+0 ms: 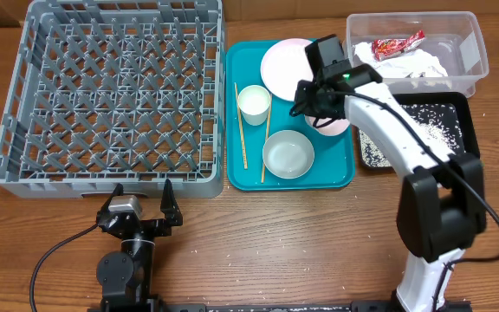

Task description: Sort waste into correct bins and load items into the dishwasher

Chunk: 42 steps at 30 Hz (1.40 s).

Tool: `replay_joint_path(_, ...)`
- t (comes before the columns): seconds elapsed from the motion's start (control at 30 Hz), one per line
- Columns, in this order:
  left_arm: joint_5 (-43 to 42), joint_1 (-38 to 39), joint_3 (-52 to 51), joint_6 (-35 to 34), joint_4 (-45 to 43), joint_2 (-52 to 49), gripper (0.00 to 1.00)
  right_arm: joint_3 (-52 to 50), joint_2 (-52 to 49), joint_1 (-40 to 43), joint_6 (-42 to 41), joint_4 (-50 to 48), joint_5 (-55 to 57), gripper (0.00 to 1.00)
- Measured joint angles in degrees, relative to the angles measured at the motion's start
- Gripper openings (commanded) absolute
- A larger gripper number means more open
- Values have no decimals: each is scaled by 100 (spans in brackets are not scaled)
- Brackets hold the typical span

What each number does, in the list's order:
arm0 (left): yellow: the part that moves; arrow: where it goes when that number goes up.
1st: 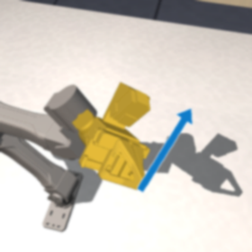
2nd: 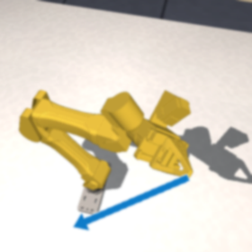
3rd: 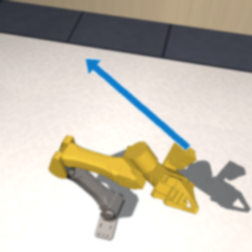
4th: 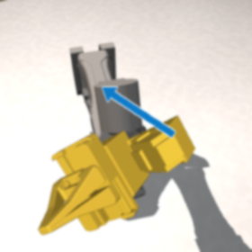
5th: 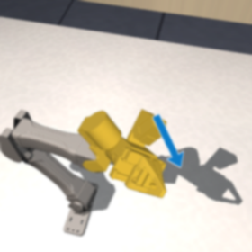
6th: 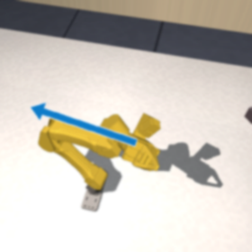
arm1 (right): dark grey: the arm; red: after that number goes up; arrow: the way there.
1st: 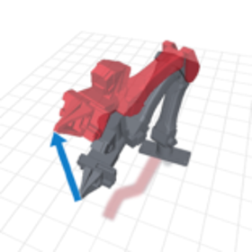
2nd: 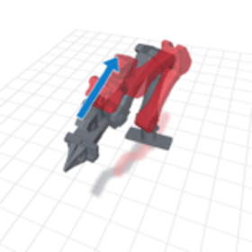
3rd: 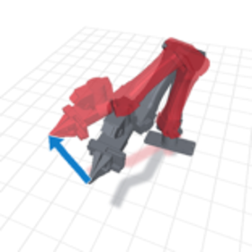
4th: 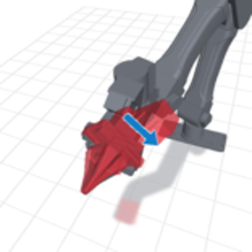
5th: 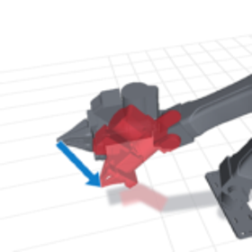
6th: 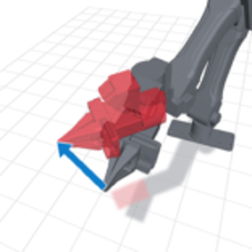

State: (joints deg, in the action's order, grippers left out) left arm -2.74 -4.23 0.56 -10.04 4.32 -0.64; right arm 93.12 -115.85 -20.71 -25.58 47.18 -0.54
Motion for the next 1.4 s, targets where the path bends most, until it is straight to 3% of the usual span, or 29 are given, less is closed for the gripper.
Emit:
replay_joint_path(0.1, 0, 0, 0, 0, 0, 0, 100, 0, -192, 0, 15, 2, 11, 4)
replay_joint_path(0.2, 0, 0, 0, 0, 0, 0, 100, 0, -306, 0, 44, 46, -11, 15)
replay_joint_path(0.27, 0, 0, 0, 0, 0, 0, 100, 0, -306, 0, 35, 107, -33, 31)
replay_joint_path(0.4, 0, 0, 0, 0, 0, 0, 100, 55, -308, 0, 234, 374, -304, 35)
replay_joint_path(0.53, 0, 0, 0, 0, 0, 0, 100, 876, -404, 0, 295, 1390, -398, 38)
replay_joint_path(0.63, 0, 0, 0, 0, 2, 0, 100, 1954, -398, 0, 308, 2339, -457, 47)
replay_joint_path(0.7, 0, 0, 0, 0, 0, 0, 100, 2378, -308, 0, 267, 3069, -616, 47)
replay_joint_path(0.83, 0, 0, 0, 0, 0, 0, 100, 2079, -282, -24, 118, 3471, -741, 46)
replay_joint_path(1.07, 0, 0, 0, 0, 0, 0, 100, 321, -297, -352, -507, 2319, -763, 28)
replay_joint_path(1.4, 0, 0, 0, 0, 0, 0, 100, -175, -299, -332, -802, 2177, -756, 27)
